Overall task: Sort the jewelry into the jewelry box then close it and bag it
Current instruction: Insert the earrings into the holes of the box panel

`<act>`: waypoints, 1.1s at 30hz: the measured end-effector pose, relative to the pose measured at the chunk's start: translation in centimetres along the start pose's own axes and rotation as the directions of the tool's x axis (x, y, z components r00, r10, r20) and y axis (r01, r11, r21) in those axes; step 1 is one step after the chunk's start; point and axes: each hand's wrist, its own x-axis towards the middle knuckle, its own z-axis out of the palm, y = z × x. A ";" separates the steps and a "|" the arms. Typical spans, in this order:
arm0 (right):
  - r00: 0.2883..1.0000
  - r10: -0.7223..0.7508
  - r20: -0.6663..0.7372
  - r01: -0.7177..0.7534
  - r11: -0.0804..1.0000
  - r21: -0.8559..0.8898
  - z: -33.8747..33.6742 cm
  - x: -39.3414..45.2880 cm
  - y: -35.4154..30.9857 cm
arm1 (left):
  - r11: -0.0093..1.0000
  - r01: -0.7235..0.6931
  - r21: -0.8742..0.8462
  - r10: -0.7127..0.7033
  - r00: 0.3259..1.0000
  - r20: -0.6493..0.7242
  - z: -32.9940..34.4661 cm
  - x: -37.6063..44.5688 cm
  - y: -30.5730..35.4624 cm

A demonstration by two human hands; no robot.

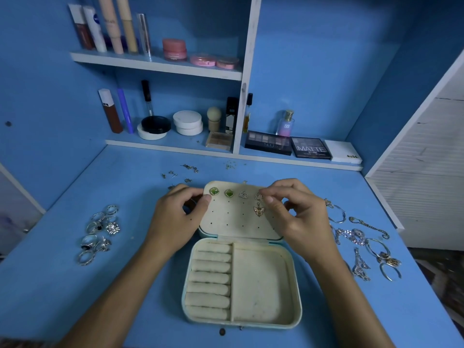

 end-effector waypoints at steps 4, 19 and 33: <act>1.000 0.003 0.025 -0.002 0.999 -0.037 0.3 -0.4 0.4 | 1.000 -0.014 -0.005 0.014 1.000 -0.006 0.0 0.1 0.0; 0.997 -0.068 -0.027 0.061 0.974 -0.218 1.7 -1.1 0.5 | 0.988 -0.138 -0.064 0.134 0.990 -0.053 -0.4 0.0 0.3; 0.987 -0.137 -0.088 0.095 0.923 -0.372 2.2 -1.2 0.4 | 0.975 -0.200 -0.092 0.194 0.978 -0.073 -0.5 0.0 0.3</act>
